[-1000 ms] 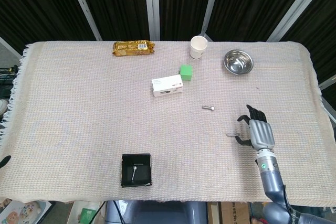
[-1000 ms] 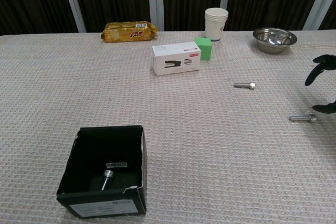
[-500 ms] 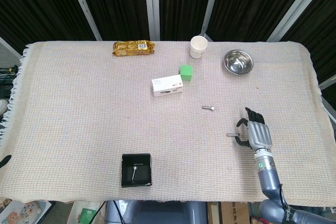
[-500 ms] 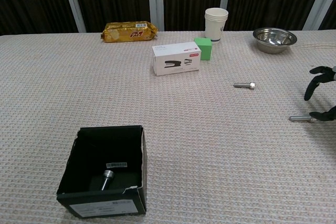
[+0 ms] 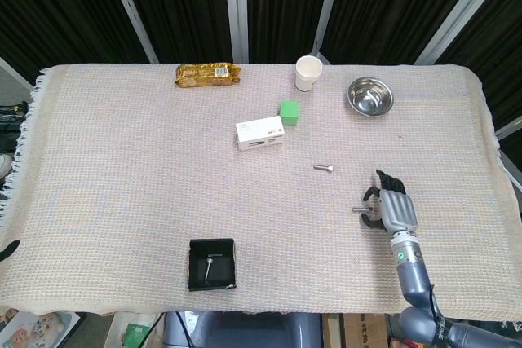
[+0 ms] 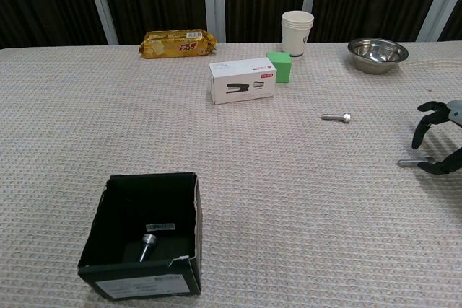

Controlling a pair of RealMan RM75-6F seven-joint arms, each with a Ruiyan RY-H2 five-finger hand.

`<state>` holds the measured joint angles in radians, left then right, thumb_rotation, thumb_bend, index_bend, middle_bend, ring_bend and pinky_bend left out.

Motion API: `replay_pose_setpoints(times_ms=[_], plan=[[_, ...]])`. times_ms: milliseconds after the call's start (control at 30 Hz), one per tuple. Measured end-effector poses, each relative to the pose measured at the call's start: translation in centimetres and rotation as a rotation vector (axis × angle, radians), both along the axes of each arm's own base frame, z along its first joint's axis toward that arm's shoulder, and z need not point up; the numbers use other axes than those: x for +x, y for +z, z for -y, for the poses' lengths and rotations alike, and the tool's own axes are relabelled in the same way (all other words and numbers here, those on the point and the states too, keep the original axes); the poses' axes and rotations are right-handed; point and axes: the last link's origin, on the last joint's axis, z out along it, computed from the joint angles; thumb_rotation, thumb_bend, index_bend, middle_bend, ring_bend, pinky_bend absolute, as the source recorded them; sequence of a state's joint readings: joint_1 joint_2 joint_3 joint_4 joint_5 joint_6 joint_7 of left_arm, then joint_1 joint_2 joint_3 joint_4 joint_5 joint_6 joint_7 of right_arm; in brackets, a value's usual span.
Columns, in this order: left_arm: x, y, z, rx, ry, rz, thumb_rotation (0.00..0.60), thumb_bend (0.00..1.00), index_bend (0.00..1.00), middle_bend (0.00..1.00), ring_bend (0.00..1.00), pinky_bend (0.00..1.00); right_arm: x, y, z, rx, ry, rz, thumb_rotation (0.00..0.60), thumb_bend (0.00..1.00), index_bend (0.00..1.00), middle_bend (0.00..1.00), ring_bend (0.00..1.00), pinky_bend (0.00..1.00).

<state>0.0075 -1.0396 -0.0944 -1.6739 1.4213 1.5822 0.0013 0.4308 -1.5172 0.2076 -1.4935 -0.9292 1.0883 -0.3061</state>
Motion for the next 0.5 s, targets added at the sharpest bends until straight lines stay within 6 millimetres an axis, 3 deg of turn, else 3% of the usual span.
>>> replay_pose_setpoints(times_ms=[500], plan=[[-0.03, 0.02, -0.04, 0.006, 0.005, 0.001, 0.6, 0.04, 0.05, 0.01, 0.0, 0.12, 0.12, -0.86, 0.1, 0.013, -0.003, 0.005, 0.6, 0.32, 0.54, 0.0, 0.0, 0.0]])
